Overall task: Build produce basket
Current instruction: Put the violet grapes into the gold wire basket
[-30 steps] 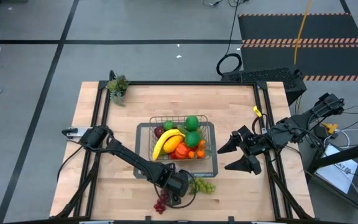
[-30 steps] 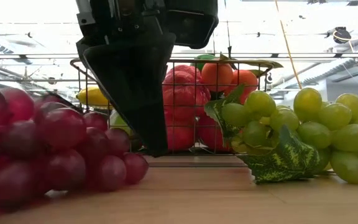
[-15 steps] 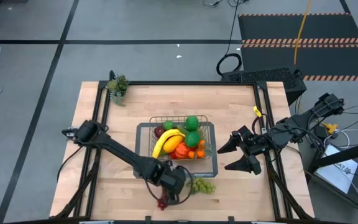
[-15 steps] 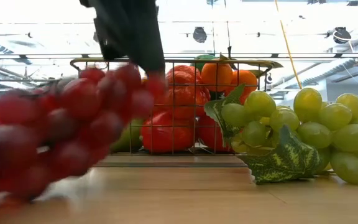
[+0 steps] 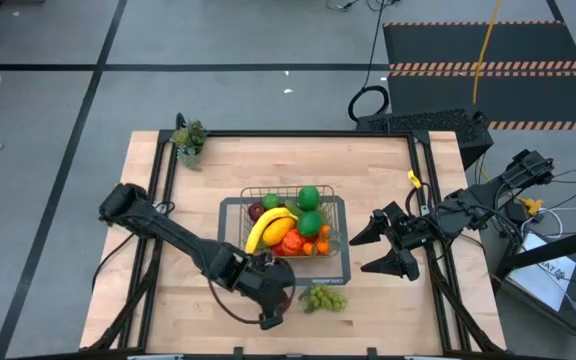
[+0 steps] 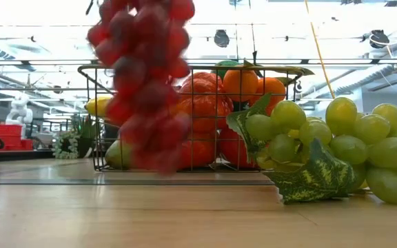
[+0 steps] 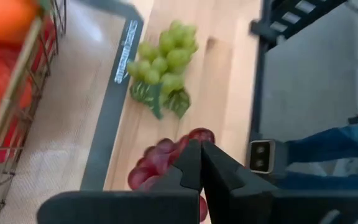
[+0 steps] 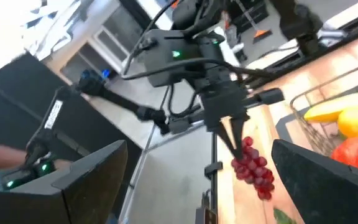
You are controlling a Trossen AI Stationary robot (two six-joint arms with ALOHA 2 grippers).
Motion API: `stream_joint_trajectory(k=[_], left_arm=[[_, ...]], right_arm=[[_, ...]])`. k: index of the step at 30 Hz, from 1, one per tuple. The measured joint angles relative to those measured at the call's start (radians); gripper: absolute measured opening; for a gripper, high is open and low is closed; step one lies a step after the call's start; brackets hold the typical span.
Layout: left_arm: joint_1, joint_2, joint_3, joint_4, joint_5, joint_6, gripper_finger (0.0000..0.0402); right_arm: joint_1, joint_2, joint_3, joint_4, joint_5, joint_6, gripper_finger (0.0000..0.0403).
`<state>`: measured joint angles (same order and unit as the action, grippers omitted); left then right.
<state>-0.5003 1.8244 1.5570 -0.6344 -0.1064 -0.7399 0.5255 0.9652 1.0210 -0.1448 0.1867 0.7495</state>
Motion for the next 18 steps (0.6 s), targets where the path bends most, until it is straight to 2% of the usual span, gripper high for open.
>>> stream_joint_trajectory(k=[3, 13, 18], left_arm=[[-0.012, -0.042, 0.0, 0.012, -0.036, 0.005, 0.0001], [-0.012, -0.178, 0.013, 0.01, -0.175, 0.039, 0.0], [0.013, -0.196, 0.08, 0.008, -0.184, 0.114, 0.0]], right_arm=[[0.0, 0.0, 0.0, 0.005, 0.051, 0.035, 0.0393], [0.0, 0.0, 0.0, 0.005, 0.049, -0.004, 0.0393], [-0.005, 0.0, 0.0, 0.005, 0.057, -0.013, 0.0393]])
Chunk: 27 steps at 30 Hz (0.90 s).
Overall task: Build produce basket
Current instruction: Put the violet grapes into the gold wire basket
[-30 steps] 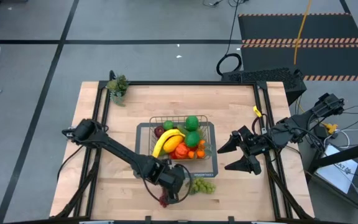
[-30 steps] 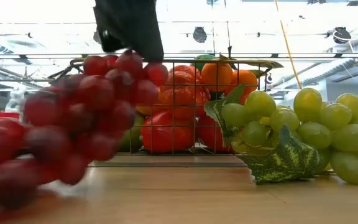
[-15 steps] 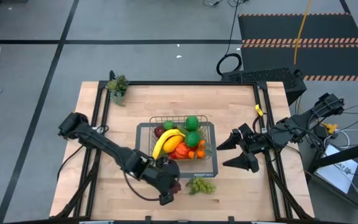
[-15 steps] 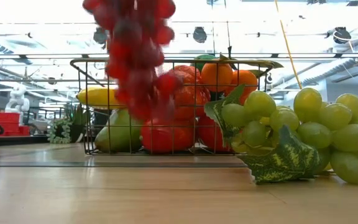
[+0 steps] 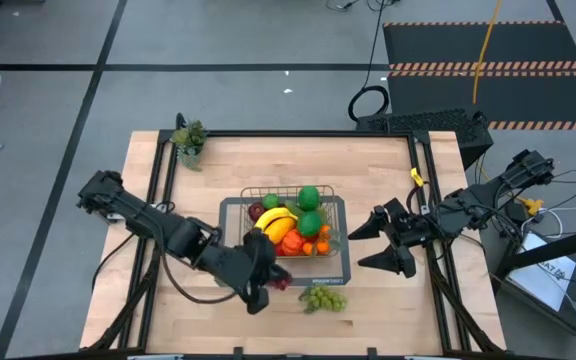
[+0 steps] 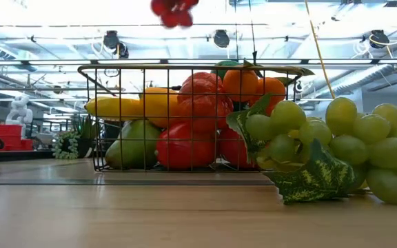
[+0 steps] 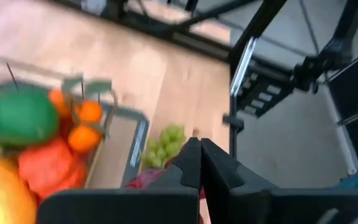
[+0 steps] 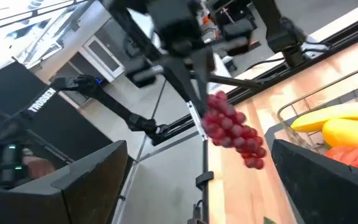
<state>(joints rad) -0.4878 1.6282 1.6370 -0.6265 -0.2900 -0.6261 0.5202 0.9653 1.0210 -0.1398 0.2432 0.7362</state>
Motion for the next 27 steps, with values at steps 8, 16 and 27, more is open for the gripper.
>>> stream_joint_trajectory(k=[8, 16, 27], left_arm=[[0.06, -0.001, 0.174, -0.013, -0.001, 0.122, 0.0], [0.127, -0.001, 0.364, -0.104, -0.042, 0.26, 0.0], [0.228, -0.001, 0.511, -0.134, -0.047, 0.361, 0.0]], right_arm=[[-0.022, 0.0, 0.0, 0.0, 0.046, -0.06, 0.0393], [-0.049, 0.0, 0.0, 0.0, 0.048, -0.148, 0.0393], [-0.063, 0.0, 0.0, 0.0, 0.048, -0.15, 0.0393]])
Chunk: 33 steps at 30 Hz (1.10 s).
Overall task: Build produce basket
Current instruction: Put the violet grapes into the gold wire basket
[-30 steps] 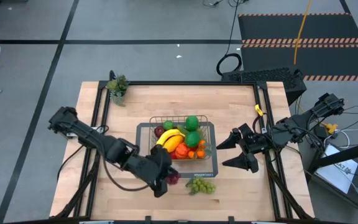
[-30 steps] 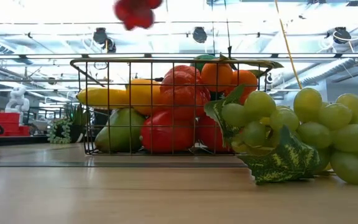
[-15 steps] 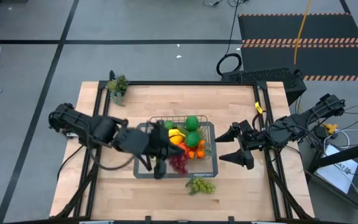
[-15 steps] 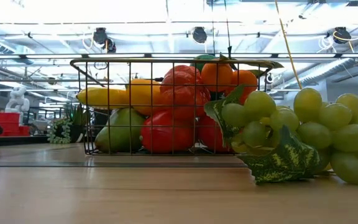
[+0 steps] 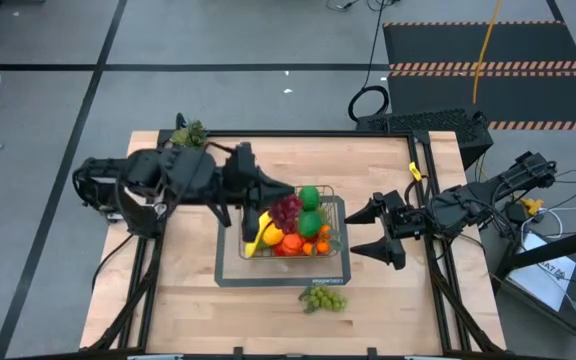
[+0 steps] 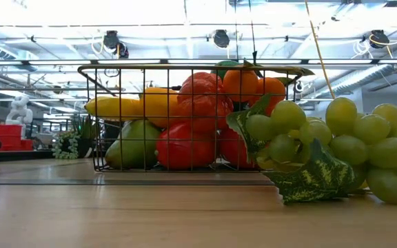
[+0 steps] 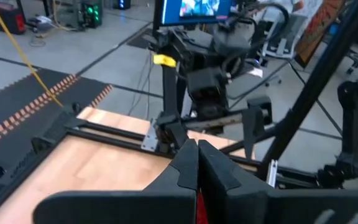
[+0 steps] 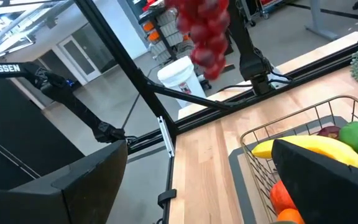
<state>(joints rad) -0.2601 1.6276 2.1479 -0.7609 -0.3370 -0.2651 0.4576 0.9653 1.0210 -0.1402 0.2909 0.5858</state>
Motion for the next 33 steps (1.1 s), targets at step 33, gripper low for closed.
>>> stream_joint_trajectory(k=[33], left_arm=[[0.042, -0.14, 0.011, 0.01, -0.03, 0.504, 0.0001]], right_arm=[[-0.007, 0.0, 0.0, 0.0, 0.237, 0.037, 0.0393]])
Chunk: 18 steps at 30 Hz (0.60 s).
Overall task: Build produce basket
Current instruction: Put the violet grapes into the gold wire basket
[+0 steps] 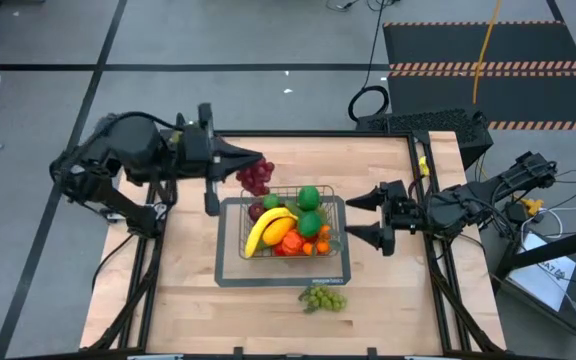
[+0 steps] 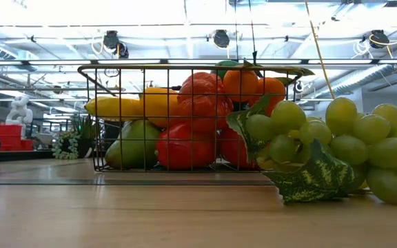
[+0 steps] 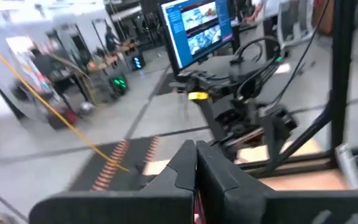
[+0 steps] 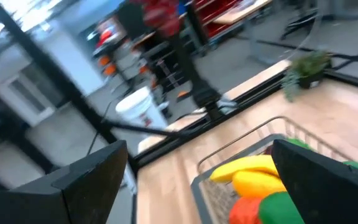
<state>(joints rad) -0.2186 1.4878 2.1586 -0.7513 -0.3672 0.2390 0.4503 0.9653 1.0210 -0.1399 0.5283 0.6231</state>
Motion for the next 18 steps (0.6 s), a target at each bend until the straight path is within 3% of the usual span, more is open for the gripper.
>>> stream_joint_trajectory(k=[7, 14, 18], left_arm=[[0.036, -0.019, 0.0, 0.0, 0.0, 0.196, 0.0003], [0.013, -0.017, -0.001, -0.001, -0.005, 0.392, 0.0002], [-0.044, -0.015, -0.001, -0.002, -0.115, 0.56, 0.0003]], right_arm=[[0.0, 0.008, 0.0, 0.018, 0.102, 0.086, 0.0393], [0.001, 0.071, 0.0, 0.079, 0.106, 0.127, 0.0393], [-0.015, 0.117, 0.0, 0.123, 0.106, 0.17, 0.0393]])
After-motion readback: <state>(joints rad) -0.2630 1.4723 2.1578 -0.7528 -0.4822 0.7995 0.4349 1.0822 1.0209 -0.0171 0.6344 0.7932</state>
